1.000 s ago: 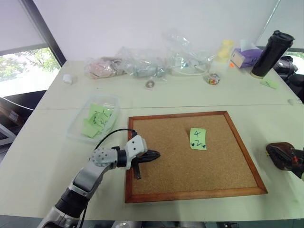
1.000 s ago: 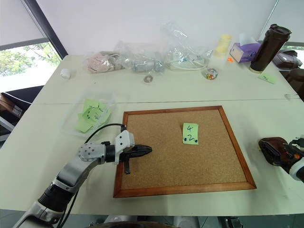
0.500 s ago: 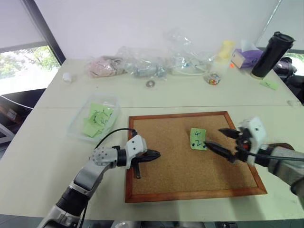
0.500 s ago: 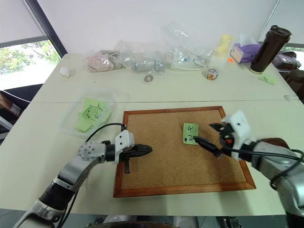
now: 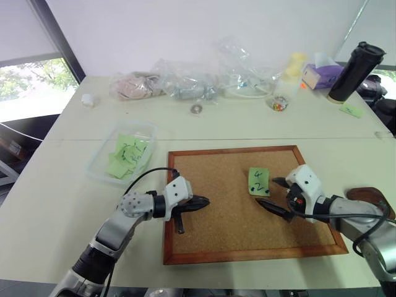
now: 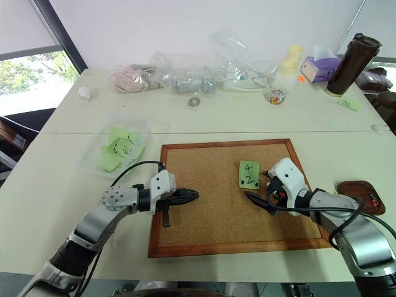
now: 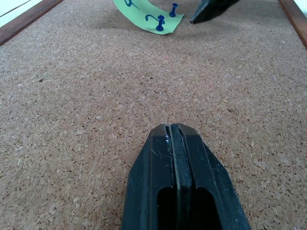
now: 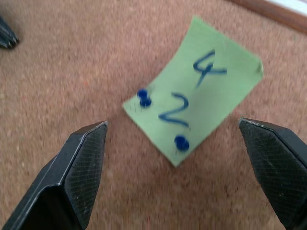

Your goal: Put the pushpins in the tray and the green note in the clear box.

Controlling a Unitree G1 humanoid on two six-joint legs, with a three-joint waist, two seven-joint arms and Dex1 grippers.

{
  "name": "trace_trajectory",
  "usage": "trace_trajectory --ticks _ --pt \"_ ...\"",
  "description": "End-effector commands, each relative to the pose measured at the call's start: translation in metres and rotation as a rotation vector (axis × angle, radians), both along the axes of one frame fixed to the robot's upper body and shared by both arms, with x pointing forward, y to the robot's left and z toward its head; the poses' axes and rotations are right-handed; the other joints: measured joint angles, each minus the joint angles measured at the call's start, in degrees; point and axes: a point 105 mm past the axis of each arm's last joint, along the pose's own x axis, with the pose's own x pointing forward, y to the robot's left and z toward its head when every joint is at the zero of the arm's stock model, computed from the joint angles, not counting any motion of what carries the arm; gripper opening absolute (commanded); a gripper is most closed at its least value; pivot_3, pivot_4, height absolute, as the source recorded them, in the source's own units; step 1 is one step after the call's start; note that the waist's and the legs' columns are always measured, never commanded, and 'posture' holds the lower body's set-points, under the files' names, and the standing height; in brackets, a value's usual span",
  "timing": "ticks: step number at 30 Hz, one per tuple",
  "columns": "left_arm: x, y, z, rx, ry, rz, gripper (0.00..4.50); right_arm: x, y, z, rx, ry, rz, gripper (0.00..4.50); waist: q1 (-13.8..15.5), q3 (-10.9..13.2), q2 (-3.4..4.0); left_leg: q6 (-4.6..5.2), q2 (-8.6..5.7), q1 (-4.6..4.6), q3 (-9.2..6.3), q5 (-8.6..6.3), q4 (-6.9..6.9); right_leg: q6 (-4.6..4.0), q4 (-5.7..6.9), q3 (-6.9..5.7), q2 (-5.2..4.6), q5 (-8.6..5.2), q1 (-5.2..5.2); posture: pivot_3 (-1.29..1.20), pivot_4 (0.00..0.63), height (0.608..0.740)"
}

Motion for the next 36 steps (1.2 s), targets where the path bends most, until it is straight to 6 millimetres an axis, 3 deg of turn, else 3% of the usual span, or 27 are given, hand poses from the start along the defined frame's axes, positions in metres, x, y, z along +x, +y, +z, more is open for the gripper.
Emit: trace_trajectory --ticks 1,7,21,25,30,36 --pt "-0.004 0.002 -0.014 0.049 0.046 0.002 0.00 -0.002 -0.002 0.001 0.000 -0.026 -0.001 3.13 0.0 0.0 0.00 0.00 0.00 0.00 -0.01 0.00 0.00 0.00 0.00 0.00 0.00 0.00 0.00 0.00 0.150 0.730" --pt "-0.003 0.001 -0.013 0.051 0.045 -0.005 0.00 0.001 -0.004 0.000 0.020 -0.036 -0.032 0.05 -0.1 0.0 -0.01 0.00 0.00 0.02 -0.02 0.00 0.00 0.00 -0.04 0.00 0.01 0.00 0.04 0.00 0.150 0.730" --pt "-0.002 0.001 -0.015 0.052 0.044 -0.010 0.00 0.002 0.002 0.007 0.076 -0.021 -0.036 0.02 -0.1 0.0 -0.11 0.00 0.03 0.05 -0.01 0.00 -0.01 0.00 -0.06 0.00 0.02 0.00 0.07 0.00 0.150 0.730" --pt "-0.001 0.001 -0.014 0.051 0.042 -0.009 0.00 0.005 0.001 0.007 0.070 -0.029 -0.047 1.16 0.0 0.0 -0.10 0.00 0.02 0.04 -0.02 0.00 -0.01 0.00 -0.06 0.00 0.01 0.00 0.06 0.00 0.150 0.730" --pt "-0.001 0.002 -0.013 0.052 0.041 -0.005 0.00 0.007 0.001 0.005 0.061 -0.037 -0.052 3.76 0.0 0.0 -0.10 0.00 0.00 0.02 -0.02 0.00 -0.01 0.00 -0.09 0.00 0.00 0.00 0.06 0.00 0.150 0.730" --pt "-0.001 0.002 -0.013 0.053 0.039 -0.005 0.00 0.007 0.002 0.003 0.065 -0.036 -0.051 3.76 0.0 0.0 -0.10 0.00 0.00 0.01 -0.03 0.00 -0.01 0.00 -0.10 -0.01 0.00 0.00 0.06 0.00 0.150 0.730"
